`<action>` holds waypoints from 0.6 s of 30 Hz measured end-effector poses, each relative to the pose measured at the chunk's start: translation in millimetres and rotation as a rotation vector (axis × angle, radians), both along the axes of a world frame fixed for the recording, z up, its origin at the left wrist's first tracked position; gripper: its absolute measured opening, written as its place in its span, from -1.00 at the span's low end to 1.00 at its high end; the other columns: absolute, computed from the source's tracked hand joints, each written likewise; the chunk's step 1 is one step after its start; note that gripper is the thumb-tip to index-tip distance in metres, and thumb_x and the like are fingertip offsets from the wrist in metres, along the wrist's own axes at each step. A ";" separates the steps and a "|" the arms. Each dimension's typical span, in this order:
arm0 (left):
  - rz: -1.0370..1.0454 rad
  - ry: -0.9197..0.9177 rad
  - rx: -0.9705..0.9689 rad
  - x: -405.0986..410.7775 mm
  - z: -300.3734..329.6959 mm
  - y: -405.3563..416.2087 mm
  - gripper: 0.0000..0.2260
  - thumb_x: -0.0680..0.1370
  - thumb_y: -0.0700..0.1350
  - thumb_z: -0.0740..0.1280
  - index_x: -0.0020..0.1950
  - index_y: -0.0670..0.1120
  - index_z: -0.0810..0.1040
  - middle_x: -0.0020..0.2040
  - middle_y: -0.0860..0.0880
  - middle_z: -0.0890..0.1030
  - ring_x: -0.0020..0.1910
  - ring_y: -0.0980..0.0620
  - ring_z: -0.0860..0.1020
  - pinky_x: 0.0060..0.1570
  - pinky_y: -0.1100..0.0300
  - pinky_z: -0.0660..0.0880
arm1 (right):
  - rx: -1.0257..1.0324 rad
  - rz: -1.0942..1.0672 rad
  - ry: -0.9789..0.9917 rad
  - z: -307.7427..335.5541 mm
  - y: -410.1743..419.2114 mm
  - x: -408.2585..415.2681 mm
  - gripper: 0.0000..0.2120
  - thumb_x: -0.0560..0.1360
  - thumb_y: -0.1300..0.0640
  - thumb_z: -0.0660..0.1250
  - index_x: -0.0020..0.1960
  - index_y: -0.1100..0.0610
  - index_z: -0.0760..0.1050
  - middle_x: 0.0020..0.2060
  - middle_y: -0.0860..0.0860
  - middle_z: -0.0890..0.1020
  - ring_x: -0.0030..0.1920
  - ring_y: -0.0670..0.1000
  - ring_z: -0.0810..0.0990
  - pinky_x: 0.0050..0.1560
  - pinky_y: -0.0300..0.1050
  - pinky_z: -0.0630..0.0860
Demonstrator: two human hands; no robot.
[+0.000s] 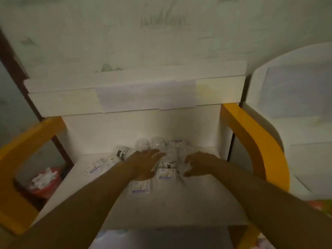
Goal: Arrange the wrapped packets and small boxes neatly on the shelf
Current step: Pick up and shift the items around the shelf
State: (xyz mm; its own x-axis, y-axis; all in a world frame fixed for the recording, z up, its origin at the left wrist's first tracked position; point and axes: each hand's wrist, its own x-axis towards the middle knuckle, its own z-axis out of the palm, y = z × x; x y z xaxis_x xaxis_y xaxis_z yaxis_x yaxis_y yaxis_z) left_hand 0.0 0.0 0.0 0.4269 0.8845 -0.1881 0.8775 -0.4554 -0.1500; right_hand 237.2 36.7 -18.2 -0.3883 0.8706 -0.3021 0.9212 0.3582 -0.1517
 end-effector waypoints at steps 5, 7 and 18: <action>0.022 -0.055 0.056 23.7 -10.8 45.2 -0.23 0.56 0.14 0.28 0.57 0.09 -0.18 0.60 -0.04 -0.09 0.51 -0.16 0.17 0.43 -0.10 0.21 | -0.031 -0.068 -0.029 -15.1 3.4 2.4 -0.03 0.30 -0.38 0.41 0.52 0.01 0.10 0.41 0.06 0.37 0.34 0.11 0.42 0.27 0.03 0.44; 0.028 -0.045 0.044 33.8 -19.8 52.3 -0.25 0.56 0.19 0.25 0.58 0.08 -0.15 0.59 -0.05 -0.07 0.48 -0.17 0.21 0.41 -0.11 0.24 | -0.047 -0.091 -0.003 -20.7 4.0 1.3 0.02 0.31 -0.36 0.42 0.54 0.06 0.02 0.41 0.09 0.37 0.33 0.12 0.43 0.25 -0.04 0.45; 0.100 -0.317 0.032 37.4 -25.6 66.0 -0.42 0.48 0.06 0.41 0.43 0.13 0.24 0.45 0.00 0.31 0.27 -0.11 0.46 0.19 -0.03 0.47 | -0.037 -0.205 0.189 -38.5 -3.1 -8.5 -0.09 0.33 -0.18 0.49 0.49 0.09 0.10 0.30 0.14 0.46 0.22 0.14 0.51 0.13 -0.05 0.52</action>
State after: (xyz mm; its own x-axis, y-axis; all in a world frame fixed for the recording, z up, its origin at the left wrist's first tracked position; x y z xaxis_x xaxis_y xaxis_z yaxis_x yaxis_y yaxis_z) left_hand 37.4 66.0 -25.6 0.3702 0.9284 -0.0315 0.9231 -0.3639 0.1247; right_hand 228.7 33.6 -56.7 -0.2577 0.9267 -0.2737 0.9280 0.1584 -0.3373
